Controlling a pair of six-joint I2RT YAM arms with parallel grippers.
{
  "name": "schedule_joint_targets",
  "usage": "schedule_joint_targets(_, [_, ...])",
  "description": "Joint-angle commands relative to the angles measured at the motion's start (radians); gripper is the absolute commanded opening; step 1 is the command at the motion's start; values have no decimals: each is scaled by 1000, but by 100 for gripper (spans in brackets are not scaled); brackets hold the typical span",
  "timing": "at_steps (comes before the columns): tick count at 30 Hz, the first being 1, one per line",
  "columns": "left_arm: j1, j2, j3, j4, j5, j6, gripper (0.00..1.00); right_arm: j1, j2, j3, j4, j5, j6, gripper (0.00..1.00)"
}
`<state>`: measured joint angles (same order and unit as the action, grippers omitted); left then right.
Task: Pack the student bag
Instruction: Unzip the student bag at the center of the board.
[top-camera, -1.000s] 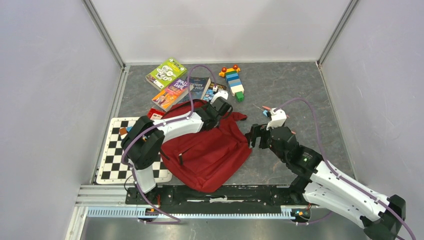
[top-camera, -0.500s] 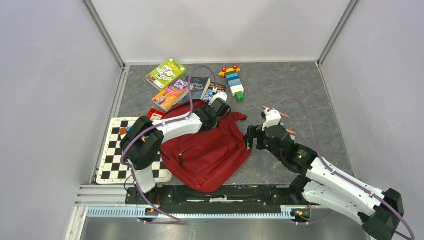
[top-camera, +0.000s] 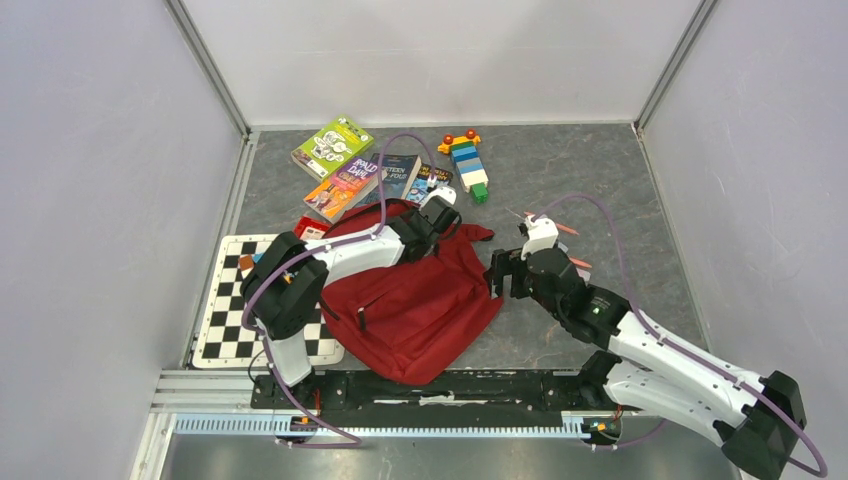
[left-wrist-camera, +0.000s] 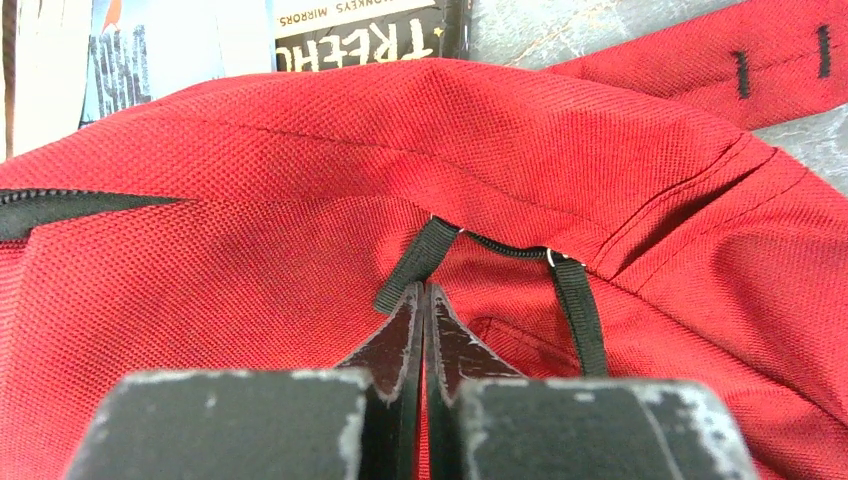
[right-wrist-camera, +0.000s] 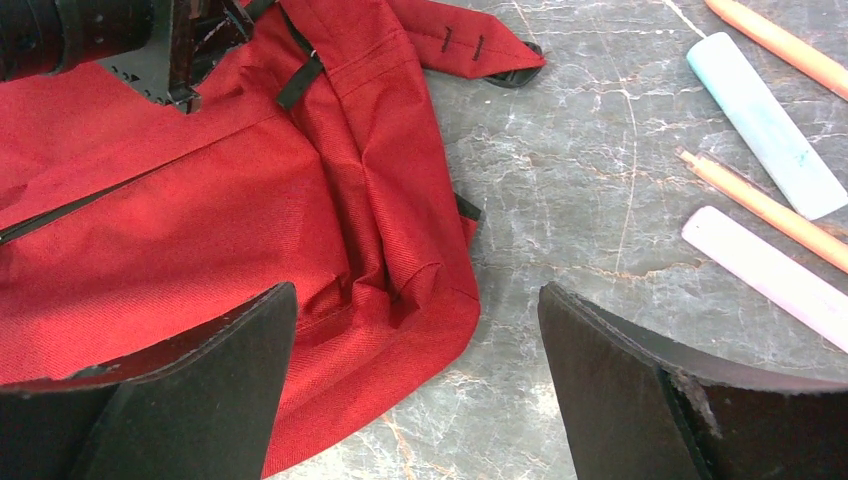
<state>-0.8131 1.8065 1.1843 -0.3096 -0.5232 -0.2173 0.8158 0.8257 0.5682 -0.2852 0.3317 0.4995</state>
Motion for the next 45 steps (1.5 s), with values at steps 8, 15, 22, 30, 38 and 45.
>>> schedule_joint_targets(8, [5,-127,-85,72,-55,145,12,-1,75,50,89,-59,-35,95])
schedule_joint_targets(15, [15,-121,-87,144,41,267,35,-1,58,23,123,-58,-7,95])
schedule_joint_targets(22, [76,-89,-54,129,150,305,46,-1,74,46,96,-73,-34,94])
schedule_joint_targets(30, [98,-57,-49,116,259,357,43,-1,70,26,114,-77,-15,95])
schedule_joint_targets(38, [98,-5,-46,107,211,385,44,-1,66,22,115,-75,-18,95])
schedule_joint_targets(45, [97,-14,-63,144,143,353,11,-1,64,12,114,-70,-21,95])
